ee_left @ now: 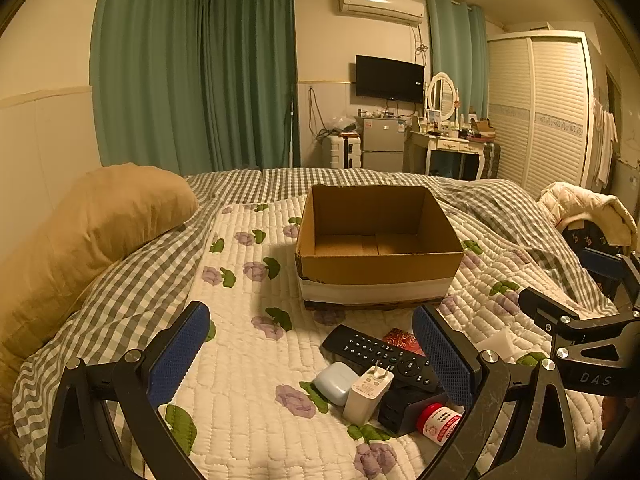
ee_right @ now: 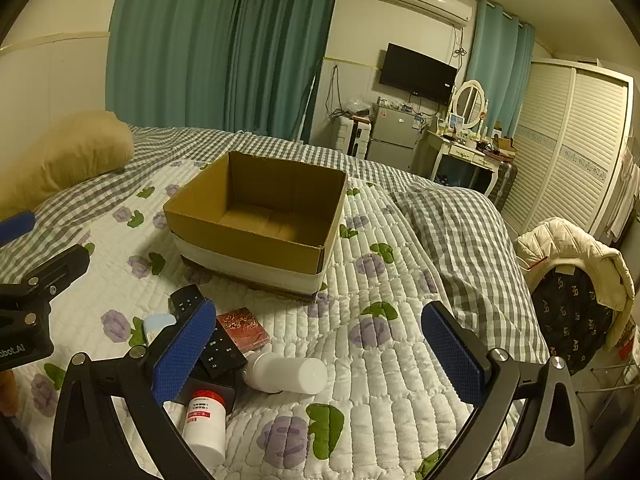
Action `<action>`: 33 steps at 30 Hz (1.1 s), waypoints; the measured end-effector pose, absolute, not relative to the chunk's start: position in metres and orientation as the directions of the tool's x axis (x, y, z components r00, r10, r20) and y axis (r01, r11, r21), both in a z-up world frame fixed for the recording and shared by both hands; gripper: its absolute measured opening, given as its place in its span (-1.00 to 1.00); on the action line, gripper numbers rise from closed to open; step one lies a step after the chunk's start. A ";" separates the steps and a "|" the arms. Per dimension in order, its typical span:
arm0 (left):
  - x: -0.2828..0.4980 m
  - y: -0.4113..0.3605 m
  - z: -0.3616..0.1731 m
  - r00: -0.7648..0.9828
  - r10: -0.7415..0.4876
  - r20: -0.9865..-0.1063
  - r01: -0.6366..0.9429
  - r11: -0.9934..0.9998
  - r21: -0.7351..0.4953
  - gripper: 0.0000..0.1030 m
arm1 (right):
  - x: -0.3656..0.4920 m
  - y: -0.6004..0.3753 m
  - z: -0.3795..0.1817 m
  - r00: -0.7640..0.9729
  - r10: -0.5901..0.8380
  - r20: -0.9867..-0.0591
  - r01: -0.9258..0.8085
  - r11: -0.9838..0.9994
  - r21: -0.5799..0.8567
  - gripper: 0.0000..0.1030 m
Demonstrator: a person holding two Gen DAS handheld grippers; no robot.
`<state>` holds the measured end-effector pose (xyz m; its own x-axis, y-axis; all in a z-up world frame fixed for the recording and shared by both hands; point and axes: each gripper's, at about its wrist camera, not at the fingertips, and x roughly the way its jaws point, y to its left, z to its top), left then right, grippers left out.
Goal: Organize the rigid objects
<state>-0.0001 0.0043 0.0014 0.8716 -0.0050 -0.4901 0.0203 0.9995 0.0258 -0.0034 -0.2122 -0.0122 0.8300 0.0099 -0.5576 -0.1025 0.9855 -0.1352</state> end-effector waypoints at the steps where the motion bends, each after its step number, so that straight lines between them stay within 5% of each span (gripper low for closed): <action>1: 0.000 0.005 0.002 0.871 -0.006 -0.491 0.021 0.999 0.026 1.00 | -0.004 -0.212 -0.012 0.830 0.011 -0.558 -0.104 0.985 -0.135 1.00; 33: 0.001 0.005 -0.001 0.868 0.001 -0.497 0.018 0.999 0.032 1.00 | -0.003 -0.212 -0.013 0.825 0.009 -0.566 -0.104 0.985 -0.136 1.00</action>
<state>0.0014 0.0046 -0.0009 0.8676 0.0007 -0.4972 0.0175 0.9993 0.0320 -0.0029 -0.2117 -0.0128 0.8247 0.0088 -0.5655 -0.1039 0.9852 -0.1362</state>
